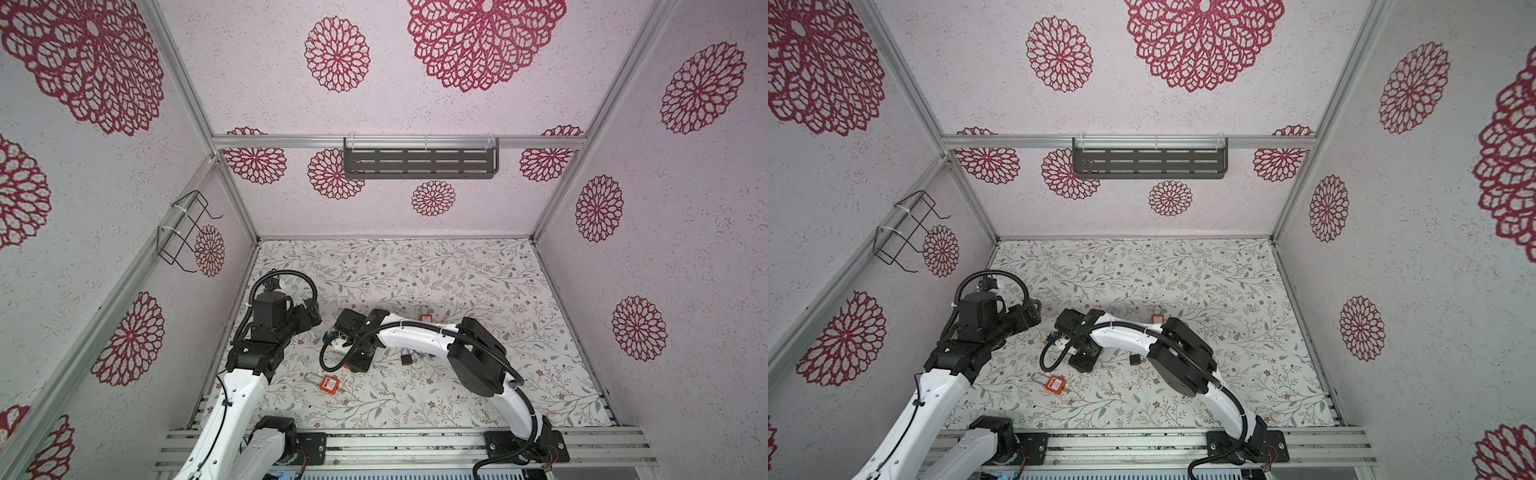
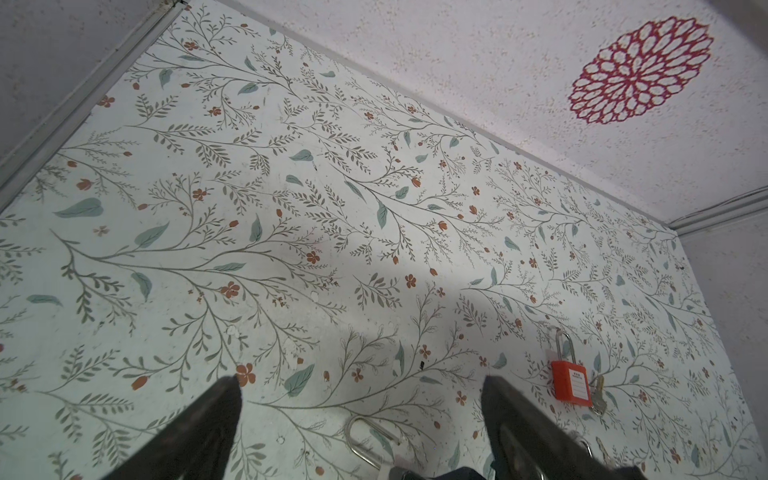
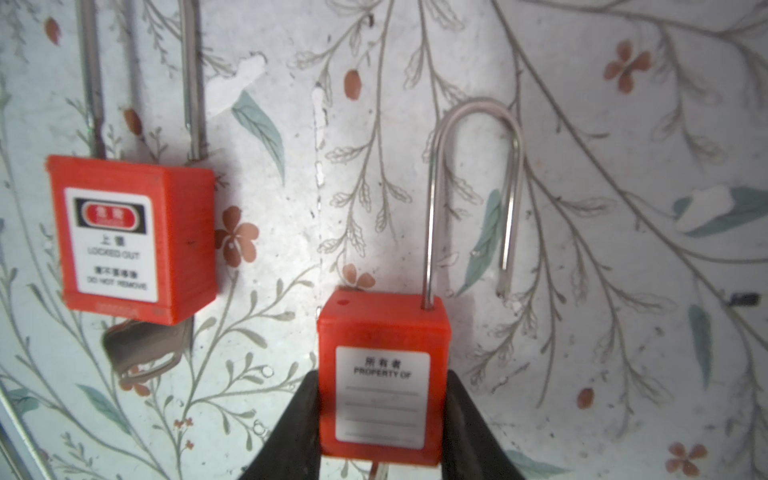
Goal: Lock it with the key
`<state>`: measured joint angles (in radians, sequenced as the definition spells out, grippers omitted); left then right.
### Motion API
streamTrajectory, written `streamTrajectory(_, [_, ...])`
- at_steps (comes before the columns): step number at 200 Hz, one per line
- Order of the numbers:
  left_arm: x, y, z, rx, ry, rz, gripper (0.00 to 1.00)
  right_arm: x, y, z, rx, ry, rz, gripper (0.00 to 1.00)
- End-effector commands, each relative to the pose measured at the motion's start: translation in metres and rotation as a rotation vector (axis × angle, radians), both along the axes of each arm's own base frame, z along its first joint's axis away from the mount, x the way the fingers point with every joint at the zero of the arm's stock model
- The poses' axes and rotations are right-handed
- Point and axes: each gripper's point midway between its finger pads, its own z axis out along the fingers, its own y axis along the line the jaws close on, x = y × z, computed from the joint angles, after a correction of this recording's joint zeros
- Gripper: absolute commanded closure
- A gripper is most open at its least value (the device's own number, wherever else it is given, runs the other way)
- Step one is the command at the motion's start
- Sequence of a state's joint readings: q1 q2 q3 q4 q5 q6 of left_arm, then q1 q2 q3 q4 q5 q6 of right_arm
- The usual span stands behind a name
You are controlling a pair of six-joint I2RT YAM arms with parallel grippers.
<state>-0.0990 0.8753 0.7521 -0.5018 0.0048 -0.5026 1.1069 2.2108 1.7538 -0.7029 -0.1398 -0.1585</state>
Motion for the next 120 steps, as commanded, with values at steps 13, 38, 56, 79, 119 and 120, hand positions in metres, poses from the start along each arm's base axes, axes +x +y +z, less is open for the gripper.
streamTrajectory(13, [0.008,-0.027,0.024,0.006,-0.129,-0.199,0.19,0.021,-0.01,0.075,0.197,-0.076,-0.025,0.76])
streamTrajectory(38, [0.008,-0.067,0.05,0.001,-0.301,-0.473,0.37,0.028,-0.041,0.121,0.321,-0.116,-0.004,0.76])
streamTrajectory(56, [0.001,-0.095,0.06,0.027,-0.407,-0.694,0.49,0.025,-0.067,0.146,0.389,-0.17,0.059,0.76])
streamTrajectory(79, [-0.014,-0.124,0.066,0.049,-0.495,-0.954,0.55,0.011,-0.099,0.167,0.467,-0.25,0.191,0.79])
streamTrajectory(119, [-0.035,-0.156,0.064,0.113,-0.57,-1.245,0.58,0.012,-0.136,0.191,0.539,-0.416,0.256,0.88])
streamTrajectory(120, [-0.036,-0.156,0.064,0.116,-0.571,-1.25,0.58,0.012,-0.136,0.191,0.54,-0.416,0.257,0.89])
